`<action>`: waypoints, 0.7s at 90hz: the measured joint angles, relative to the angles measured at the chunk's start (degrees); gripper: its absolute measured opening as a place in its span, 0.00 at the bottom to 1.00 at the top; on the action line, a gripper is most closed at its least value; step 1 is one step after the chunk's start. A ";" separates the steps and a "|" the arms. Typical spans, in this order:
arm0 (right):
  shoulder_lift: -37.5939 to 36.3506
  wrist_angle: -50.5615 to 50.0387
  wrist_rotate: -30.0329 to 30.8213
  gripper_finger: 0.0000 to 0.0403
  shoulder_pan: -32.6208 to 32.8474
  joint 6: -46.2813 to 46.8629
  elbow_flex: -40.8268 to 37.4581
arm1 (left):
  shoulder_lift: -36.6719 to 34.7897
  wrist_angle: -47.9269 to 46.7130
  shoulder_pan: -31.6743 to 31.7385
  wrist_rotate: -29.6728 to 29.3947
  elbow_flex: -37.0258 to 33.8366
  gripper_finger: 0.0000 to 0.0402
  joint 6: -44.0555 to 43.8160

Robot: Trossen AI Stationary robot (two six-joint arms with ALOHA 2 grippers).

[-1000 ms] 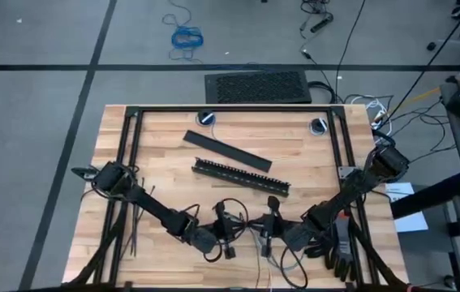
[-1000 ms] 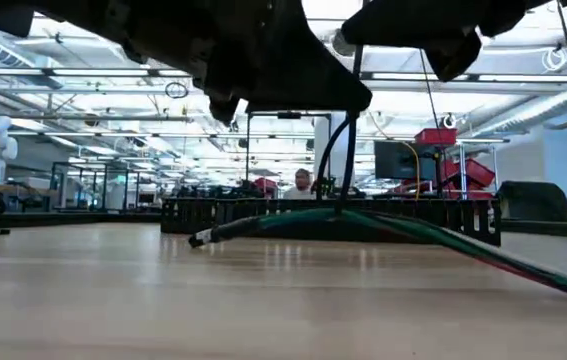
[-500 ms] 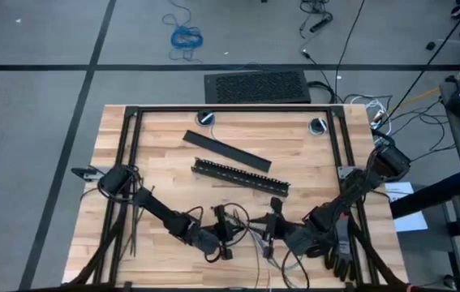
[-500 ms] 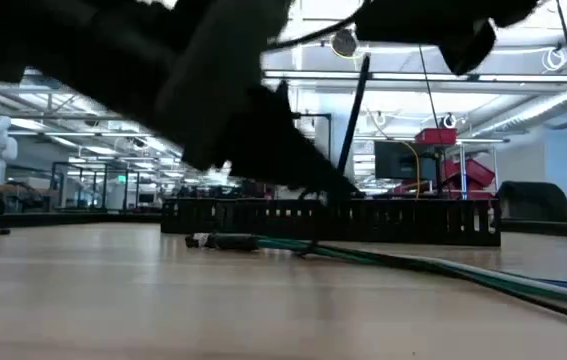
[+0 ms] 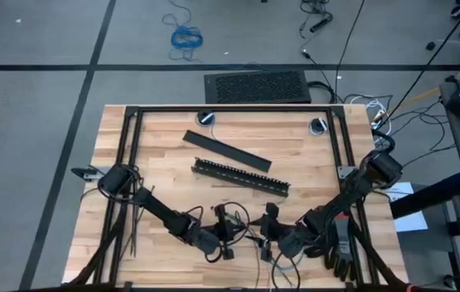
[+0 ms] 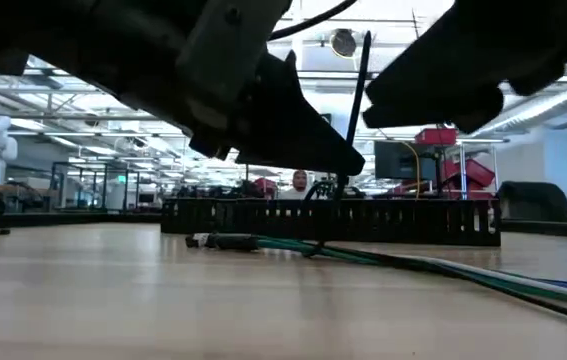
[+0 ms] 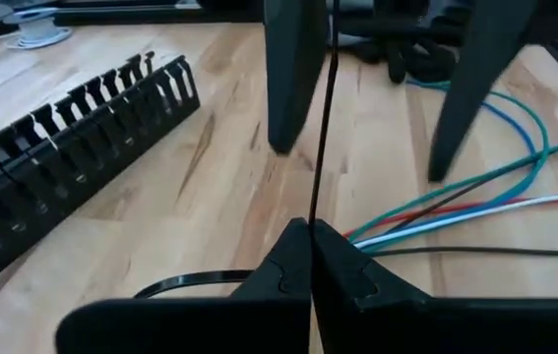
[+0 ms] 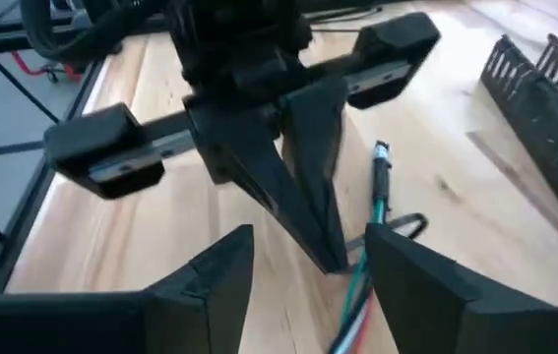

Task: Ziptie cables
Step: Wrap the cable wires with the black zip tie

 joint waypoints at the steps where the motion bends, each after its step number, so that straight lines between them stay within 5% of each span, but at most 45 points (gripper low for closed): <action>1: 0.12 0.24 0.01 0.45 -0.08 -0.12 0.00 | 0.00 0.00 0.00 -0.01 0.00 0.00 0.01; 20: 0.14 2.33 0.30 0.31 -1.39 -2.61 -0.02 | -0.07 0.09 0.00 -0.02 0.07 0.00 0.02; 39: 0.10 2.08 -1.67 0.03 -2.37 -2.60 -0.04 | -0.11 0.09 0.00 -0.02 0.11 0.00 0.11; 63: 0.10 1.34 -0.45 0.00 -2.38 -1.28 -0.04 | -0.13 0.13 0.00 0.00 0.12 0.03 0.32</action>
